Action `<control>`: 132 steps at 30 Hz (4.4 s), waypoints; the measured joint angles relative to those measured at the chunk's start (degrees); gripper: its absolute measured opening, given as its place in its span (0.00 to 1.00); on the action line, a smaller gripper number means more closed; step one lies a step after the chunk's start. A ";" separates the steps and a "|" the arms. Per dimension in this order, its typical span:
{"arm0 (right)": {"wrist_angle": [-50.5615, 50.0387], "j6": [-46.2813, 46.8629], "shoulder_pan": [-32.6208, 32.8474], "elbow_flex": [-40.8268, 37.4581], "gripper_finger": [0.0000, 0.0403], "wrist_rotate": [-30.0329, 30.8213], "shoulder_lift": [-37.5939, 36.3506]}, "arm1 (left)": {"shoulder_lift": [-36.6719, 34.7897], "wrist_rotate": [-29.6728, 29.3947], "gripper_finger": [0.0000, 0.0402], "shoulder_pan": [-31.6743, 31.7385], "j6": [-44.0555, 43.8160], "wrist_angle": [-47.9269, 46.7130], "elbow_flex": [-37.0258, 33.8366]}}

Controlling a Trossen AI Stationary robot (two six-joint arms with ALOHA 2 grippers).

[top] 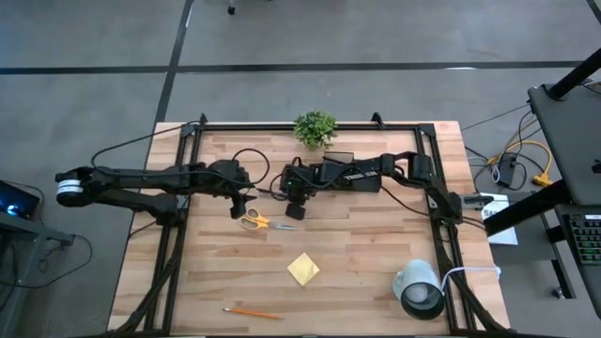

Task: Pick and place office supplies into organizer
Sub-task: Put the black pen into the desk organizer

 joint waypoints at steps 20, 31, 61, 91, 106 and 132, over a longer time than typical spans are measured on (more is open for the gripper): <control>1.34 -3.10 2.18 -0.57 0.06 -0.56 -0.13 | 12.14 3.13 0.41 2.64 18.09 9.53 -4.27; 1.63 -3.17 2.24 -0.59 0.06 -0.58 -0.24 | 20.75 3.69 0.41 2.69 18.10 12.49 -1.06; -22.21 8.39 4.88 -0.78 0.28 5.55 -19.23 | 15.08 -10.46 0.08 2.62 33.78 -11.13 20.34; -57.20 52.53 37.04 -2.44 0.20 27.59 -36.87 | 58.68 -25.19 0.08 0.80 70.67 -28.57 78.24; -61.56 64.24 43.27 -2.79 0.18 29.92 -36.89 | 66.64 -25.69 0.18 -0.29 72.65 -17.48 78.43; -62.95 66.57 46.43 -4.48 0.17 27.61 -36.89 | 62.31 -6.06 0.02 3.76 33.21 -30.67 75.91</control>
